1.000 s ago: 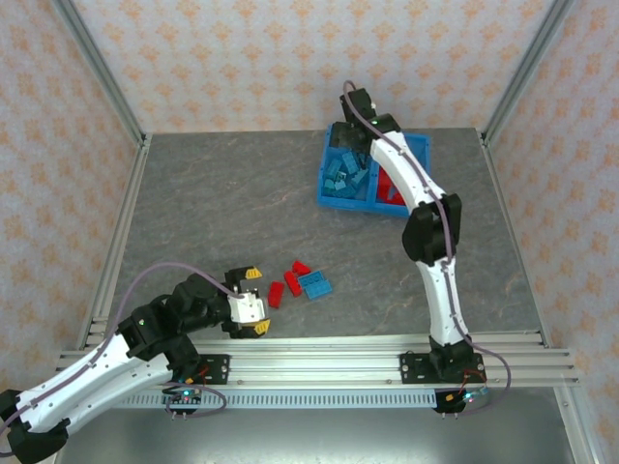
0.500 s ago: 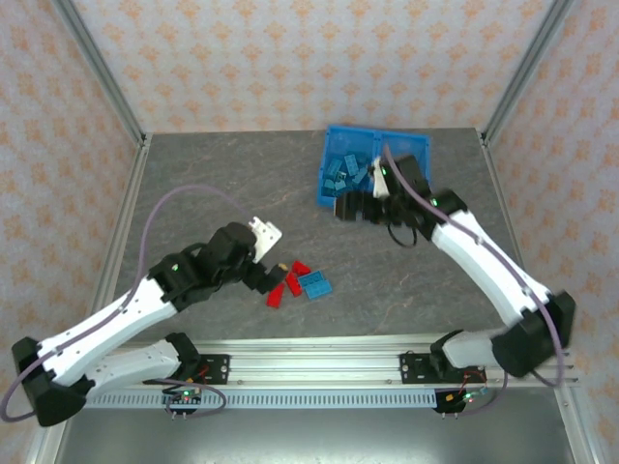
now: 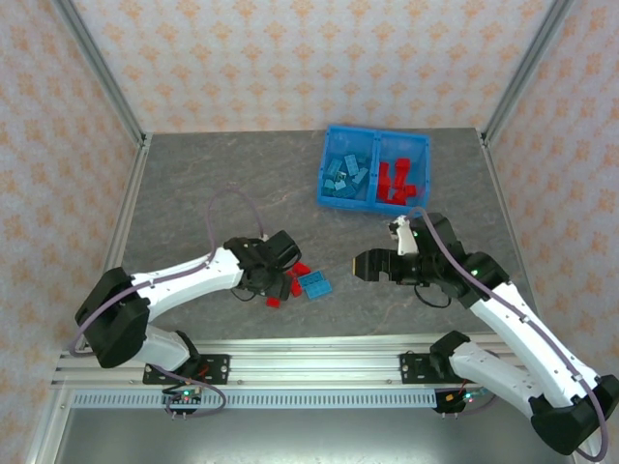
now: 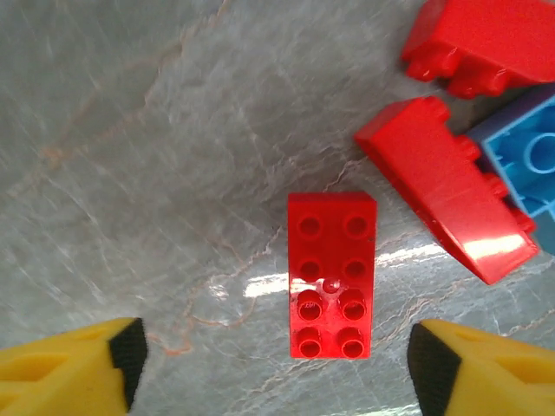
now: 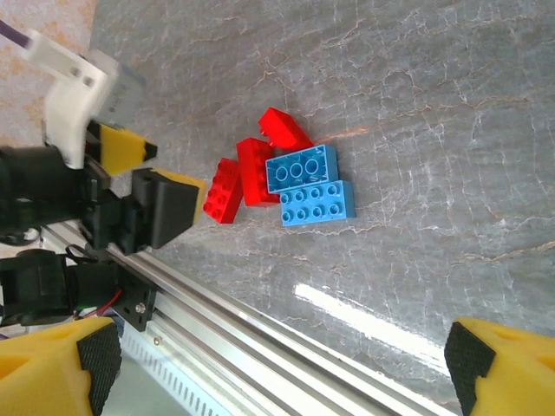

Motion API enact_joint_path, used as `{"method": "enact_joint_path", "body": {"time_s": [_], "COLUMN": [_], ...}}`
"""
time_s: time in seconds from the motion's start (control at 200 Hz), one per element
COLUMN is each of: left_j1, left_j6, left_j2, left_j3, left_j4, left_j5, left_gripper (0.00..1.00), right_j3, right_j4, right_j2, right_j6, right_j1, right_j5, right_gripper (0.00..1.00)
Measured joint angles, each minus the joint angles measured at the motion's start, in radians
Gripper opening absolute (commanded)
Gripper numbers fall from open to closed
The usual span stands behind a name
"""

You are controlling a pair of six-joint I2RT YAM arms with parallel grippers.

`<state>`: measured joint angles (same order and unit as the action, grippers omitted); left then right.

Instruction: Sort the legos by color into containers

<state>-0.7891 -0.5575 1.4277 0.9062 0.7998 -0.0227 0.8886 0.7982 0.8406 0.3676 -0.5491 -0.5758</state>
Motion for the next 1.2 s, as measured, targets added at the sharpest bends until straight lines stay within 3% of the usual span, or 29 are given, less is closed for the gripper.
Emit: {"method": "enact_joint_path", "body": {"time_s": [0.3, 0.541, 0.741, 1.031, 1.196], "left_j1": [0.000, 0.000, -0.010, -0.119, -0.119], "left_j6": [-0.042, -0.051, -0.052, -0.015, 0.082], "left_j2": [0.090, 0.131, 0.123, 0.085, 0.216], "left_j3": [-0.077, -0.088, -0.063, 0.386, 0.685], "left_j4": [-0.143, -0.191, -0.164, -0.079, -0.101], "left_j5": [-0.093, -0.101, -0.097, 0.018, 0.072], "left_gripper": [0.56, 0.30, 0.27, 0.27, 0.27], "right_j3": [-0.016, -0.037, -0.037, -0.018, 0.026], "right_j4": [-0.003, -0.005, -0.007, -0.035, -0.026], "right_j2": [0.017, 0.018, 0.010, -0.078, -0.170], "right_j6": [0.023, 0.041, 0.064, 0.145, 0.172], "right_j1": [0.000, 0.000, 0.000, 0.000, 0.000], "right_j5": [0.000, 0.000, 0.016, 0.176, 0.327], "right_gripper": [0.97, 0.97, 0.97, 0.98, 0.97]}}
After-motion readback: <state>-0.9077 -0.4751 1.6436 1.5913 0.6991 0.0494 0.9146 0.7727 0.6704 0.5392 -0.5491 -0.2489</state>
